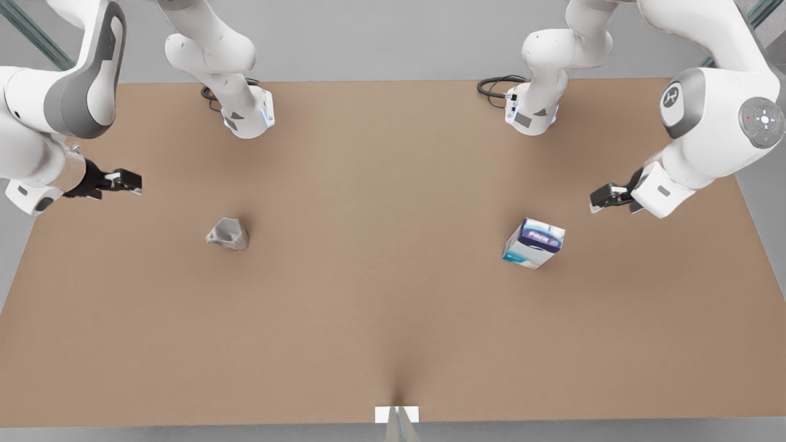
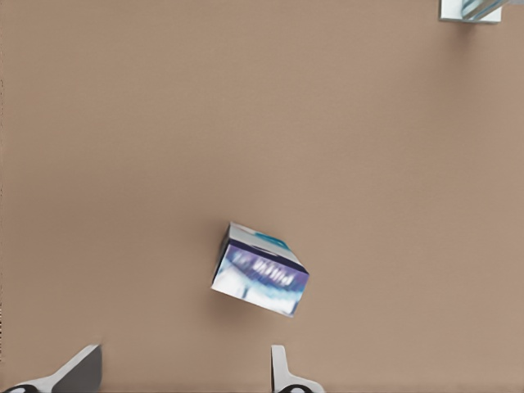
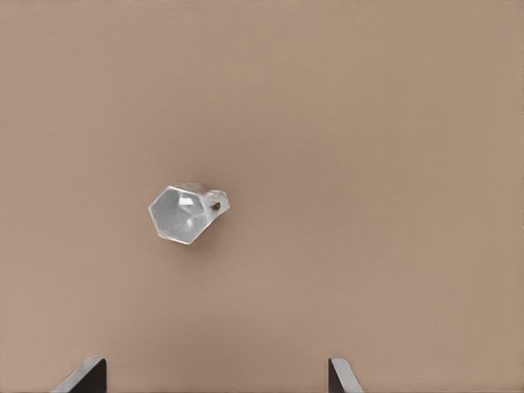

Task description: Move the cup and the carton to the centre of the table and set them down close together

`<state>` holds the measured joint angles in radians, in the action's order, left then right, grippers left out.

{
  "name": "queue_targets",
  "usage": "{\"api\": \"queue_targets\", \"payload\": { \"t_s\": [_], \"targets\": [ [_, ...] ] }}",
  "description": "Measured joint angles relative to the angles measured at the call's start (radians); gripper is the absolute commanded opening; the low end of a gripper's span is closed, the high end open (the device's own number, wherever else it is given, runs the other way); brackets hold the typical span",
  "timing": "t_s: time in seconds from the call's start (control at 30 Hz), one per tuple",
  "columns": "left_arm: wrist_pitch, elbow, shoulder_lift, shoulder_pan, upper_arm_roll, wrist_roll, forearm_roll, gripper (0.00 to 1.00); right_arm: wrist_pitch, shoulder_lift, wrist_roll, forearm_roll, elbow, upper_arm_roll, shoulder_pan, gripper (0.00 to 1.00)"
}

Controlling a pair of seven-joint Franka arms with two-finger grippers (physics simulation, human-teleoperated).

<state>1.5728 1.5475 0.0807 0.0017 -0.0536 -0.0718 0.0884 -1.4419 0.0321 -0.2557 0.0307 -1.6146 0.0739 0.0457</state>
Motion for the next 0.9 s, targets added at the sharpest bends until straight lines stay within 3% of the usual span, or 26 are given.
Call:
{"api": "queue_targets", "payload": {
  "t_s": [0.17,0.27,0.43,0.9],
  "targets": [
    [-0.004,0.047,-0.01,-0.009,0.001,0.001,-0.001,1.0,-0.02,0.024,0.006,-0.018,-0.009,-0.008,-0.127,1.0],
    [-0.001,0.072,-0.004,-0.006,0.006,0.0,-0.001,1.0,-0.303,0.068,0.009,-0.028,-0.18,-0.022,-0.141,1.0],
    [-0.001,0.101,0.002,0.001,0.026,-0.015,-0.002,1.0,-0.608,0.131,0.174,-0.044,-0.356,-0.023,-0.27,1.0],
    [0.009,0.149,0.011,-0.004,0.026,-0.016,-0.001,1.0,-0.794,0.167,0.279,-0.048,-0.578,-0.031,-0.243,1.0]
  ]
}}
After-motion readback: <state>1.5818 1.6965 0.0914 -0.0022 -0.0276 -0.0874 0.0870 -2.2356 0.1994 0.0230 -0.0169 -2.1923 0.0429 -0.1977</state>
